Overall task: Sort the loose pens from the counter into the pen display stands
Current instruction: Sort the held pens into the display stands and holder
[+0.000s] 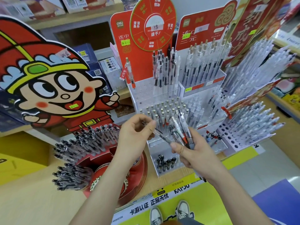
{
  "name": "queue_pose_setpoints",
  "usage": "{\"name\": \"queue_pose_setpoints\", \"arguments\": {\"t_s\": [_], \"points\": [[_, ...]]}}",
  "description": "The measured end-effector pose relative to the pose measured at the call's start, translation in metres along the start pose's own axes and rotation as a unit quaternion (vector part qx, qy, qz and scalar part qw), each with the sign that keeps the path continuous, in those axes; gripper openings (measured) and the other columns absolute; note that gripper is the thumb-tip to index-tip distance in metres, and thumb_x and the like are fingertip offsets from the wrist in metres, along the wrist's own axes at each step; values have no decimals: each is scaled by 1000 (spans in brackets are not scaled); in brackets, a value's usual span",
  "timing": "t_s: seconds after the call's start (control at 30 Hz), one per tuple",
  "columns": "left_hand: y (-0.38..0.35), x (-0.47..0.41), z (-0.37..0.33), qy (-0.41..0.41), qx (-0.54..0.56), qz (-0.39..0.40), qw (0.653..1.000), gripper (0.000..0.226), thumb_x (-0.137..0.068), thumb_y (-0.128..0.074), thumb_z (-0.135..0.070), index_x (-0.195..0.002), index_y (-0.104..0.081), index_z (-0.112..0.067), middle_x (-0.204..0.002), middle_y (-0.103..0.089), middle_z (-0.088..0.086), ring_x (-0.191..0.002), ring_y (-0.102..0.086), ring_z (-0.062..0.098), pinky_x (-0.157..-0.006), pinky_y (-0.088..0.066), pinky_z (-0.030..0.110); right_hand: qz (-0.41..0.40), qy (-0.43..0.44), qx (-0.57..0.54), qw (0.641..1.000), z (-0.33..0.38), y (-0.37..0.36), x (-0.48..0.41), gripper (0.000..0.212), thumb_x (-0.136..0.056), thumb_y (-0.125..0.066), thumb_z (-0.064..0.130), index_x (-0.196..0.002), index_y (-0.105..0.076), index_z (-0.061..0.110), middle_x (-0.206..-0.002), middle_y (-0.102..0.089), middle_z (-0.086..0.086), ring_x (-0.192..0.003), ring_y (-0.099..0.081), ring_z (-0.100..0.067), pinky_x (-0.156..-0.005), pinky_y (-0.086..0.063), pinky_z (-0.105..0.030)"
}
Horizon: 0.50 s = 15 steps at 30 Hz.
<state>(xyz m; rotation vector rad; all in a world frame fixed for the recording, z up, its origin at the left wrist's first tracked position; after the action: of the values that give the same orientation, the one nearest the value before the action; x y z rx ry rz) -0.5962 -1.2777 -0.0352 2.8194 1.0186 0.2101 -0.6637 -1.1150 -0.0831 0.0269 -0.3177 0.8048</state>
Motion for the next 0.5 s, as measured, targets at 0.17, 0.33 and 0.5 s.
{"name": "queue_pose_setpoints", "arguments": {"t_s": [0.17, 0.33, 0.5], "points": [[-11, -2, -21, -106, -161, 50, 980, 6, -89, -64, -35, -92, -68, -37, -86, -64, -23, -87, -59, -1, -78, -47, 22, 18, 14, 103, 994, -4, -4, -1, 72, -80, -74, 44, -141, -39, 32, -82, -52, 25, -56, -41, 10, -57, -30, -10], [-30, -4, -28, -56, -144, 143, 978, 14, -80, -76, -22, -94, -72, -23, -81, -71, -11, -76, -65, -2, -69, -50, 12, 19, 34, 135, 990, 0, -3, 0, 86, -76, -71, 58, -148, -34, 28, -87, -41, 25, -63, -33, 12, -62, -25, -13], [-22, -9, -28, -20, -43, 121, 992, 5, -93, -59, -17, -92, -58, -12, -72, -71, -7, -73, -67, 7, -68, -49, 16, 49, 32, 164, 985, 8, -4, 7, 66, -82, -66, 52, -140, -38, 39, -88, -53, 26, -54, -44, 14, -54, -33, -10]]}}
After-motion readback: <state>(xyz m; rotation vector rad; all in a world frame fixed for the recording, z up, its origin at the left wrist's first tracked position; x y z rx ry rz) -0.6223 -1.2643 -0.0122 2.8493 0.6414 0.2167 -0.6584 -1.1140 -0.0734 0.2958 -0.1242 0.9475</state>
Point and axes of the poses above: each hand's wrist, its own x-axis away from the middle knuckle, its own y-axis out of the back of the hand, z = x × y, the point moved 9 cm from there along -x, towards the middle knuckle
